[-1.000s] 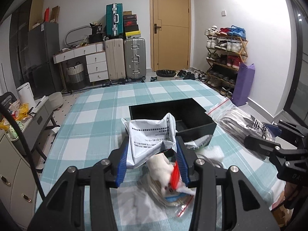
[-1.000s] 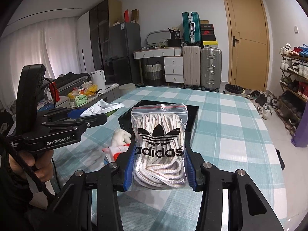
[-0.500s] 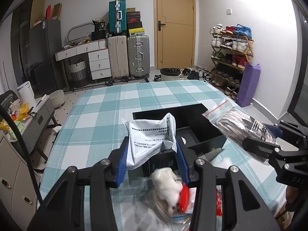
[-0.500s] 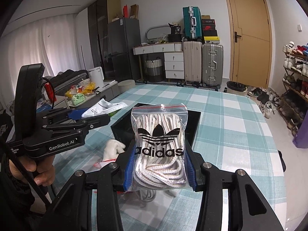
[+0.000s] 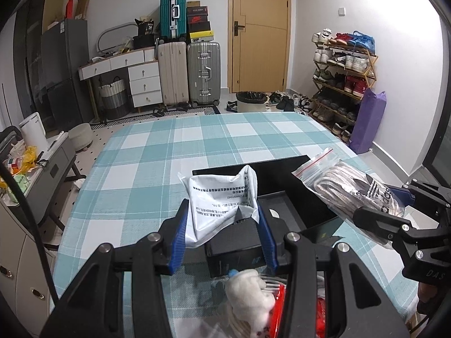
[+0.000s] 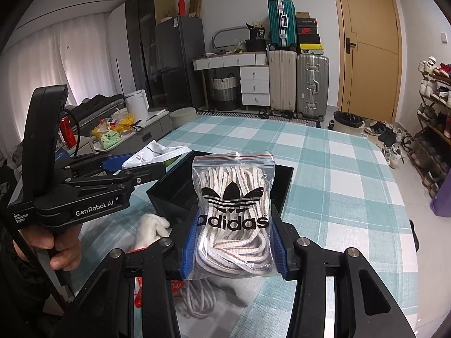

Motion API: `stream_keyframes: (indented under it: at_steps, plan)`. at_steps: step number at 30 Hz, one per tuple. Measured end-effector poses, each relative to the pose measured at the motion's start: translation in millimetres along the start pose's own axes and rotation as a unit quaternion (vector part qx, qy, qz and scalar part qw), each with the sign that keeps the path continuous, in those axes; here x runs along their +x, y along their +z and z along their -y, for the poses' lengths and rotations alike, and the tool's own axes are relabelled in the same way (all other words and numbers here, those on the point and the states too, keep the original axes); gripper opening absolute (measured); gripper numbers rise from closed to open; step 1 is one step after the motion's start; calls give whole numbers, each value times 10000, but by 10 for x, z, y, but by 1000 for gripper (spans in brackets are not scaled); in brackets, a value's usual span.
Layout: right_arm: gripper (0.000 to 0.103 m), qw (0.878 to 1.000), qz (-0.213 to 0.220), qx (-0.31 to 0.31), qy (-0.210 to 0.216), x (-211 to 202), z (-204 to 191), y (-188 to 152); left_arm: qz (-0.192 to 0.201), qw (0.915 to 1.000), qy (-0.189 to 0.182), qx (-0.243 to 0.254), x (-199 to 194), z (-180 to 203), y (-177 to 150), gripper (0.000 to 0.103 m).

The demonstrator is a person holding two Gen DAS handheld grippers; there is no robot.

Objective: Organize soft objects
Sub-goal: 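Carry the white packet with the left tool while the right tool carries the adidas bag, then open the left tool over the box while the right tool releases the adidas bag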

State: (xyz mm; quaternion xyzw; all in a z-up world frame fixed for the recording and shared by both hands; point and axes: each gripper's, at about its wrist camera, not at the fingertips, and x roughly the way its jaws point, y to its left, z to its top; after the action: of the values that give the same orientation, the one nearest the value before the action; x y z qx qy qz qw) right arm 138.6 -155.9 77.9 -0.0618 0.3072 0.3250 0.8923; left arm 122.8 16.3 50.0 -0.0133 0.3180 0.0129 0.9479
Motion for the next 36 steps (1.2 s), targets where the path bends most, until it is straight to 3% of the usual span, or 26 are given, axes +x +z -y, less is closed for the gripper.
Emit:
stream_keyframes:
  at_steps: [36]
  plan:
    - [45, 9958, -793, -384, 230, 741, 133, 288, -614, 9979, -154, 159, 585, 83, 54, 44]
